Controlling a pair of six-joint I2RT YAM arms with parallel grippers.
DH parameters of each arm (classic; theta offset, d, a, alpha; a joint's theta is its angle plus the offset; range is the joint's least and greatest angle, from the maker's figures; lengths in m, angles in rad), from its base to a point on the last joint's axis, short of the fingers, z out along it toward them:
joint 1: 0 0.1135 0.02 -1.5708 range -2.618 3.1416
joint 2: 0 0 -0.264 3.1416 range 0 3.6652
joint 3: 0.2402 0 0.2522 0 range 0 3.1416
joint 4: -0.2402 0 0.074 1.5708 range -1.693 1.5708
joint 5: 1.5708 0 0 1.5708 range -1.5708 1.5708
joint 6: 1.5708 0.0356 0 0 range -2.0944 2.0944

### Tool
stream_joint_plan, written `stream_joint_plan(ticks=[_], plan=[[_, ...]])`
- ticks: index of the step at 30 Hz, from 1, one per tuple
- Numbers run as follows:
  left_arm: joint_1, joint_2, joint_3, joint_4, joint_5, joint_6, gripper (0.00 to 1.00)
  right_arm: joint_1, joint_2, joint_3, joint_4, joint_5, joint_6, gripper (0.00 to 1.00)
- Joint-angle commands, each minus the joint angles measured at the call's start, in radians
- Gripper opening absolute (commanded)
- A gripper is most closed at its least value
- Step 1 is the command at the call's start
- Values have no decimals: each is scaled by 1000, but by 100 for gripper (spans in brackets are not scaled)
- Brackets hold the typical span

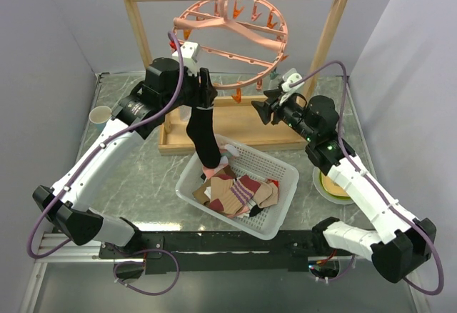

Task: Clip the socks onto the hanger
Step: Adjust the hanger on the clothesline.

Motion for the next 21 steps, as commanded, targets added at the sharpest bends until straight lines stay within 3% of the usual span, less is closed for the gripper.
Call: stream_joint_plan(ticks=[1,13,21], plan=[[8,-36,18,18,-17,0,61,-48,10,59,34,-184,19,56],[31,-53,30,-4,-20,-8,61,-161,54,36,94,-314,29,54],[51,-48,39,-5,-17,-4,61,-204,100,12,227,-376,85,56]])
